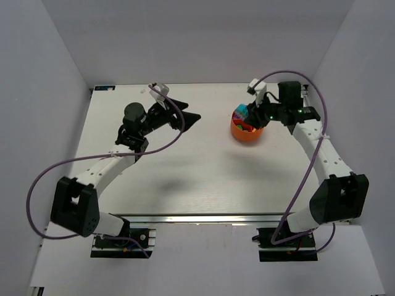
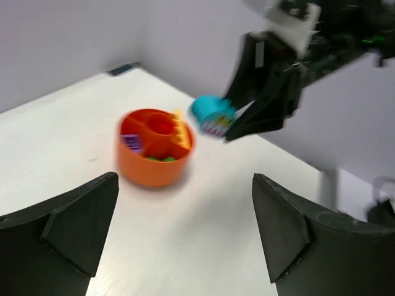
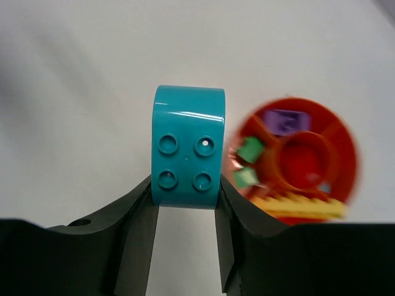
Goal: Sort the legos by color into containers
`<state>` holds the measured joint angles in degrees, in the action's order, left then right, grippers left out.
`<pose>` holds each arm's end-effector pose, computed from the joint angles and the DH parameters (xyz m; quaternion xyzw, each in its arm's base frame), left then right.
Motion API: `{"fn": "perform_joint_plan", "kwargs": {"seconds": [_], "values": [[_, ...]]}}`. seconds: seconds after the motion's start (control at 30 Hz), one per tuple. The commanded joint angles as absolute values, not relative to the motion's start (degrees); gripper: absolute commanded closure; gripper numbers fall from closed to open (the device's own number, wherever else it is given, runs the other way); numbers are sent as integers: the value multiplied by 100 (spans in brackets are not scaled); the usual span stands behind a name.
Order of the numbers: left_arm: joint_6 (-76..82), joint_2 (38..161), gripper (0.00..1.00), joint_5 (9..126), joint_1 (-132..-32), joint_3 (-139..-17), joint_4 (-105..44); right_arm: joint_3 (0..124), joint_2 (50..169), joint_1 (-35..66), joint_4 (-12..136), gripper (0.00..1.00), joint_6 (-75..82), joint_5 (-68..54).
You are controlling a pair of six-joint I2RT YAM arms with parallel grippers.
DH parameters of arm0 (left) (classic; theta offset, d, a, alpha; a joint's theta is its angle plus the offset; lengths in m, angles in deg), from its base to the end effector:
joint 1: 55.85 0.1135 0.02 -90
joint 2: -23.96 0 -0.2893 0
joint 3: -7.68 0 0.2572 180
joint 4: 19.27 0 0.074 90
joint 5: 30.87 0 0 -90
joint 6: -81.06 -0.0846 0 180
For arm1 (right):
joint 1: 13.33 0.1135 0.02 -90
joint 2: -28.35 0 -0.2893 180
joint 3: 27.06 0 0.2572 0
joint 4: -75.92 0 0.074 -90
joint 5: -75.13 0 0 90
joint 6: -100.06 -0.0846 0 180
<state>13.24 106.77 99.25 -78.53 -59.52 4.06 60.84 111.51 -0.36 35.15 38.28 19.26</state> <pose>0.3194 -0.1926 0.3499 0.2610 0.6169 -0.4785 0.5678 0.3385 0.1267 0.3373 -0.4243 0.7506 0.2016 0.4646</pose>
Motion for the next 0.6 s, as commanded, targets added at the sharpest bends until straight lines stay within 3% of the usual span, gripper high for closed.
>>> {"fn": "perform_joint_plan", "kwargs": {"seconds": [0.0, 0.1, 0.37, 0.57], "values": [[644, 10061, 2, 8147, -7817, -6223, -2217, 6982, 11342, -357, 2835, 100, 4458, 756], [487, 9657, 2, 8269, -7817, -6241, -3071, 7816, 11895, -708, 2194, 100, 4863, 421], [-199, 8382, 2, 7734, -7870, -5151, -3503, 10653, 13960, -937, 347, 100, 5593, -343], [-287, 8215, 2, 7759, -7888, -5213, -3539, 11273, 14683, -999, 581, 100, 5830, -1055]]}}
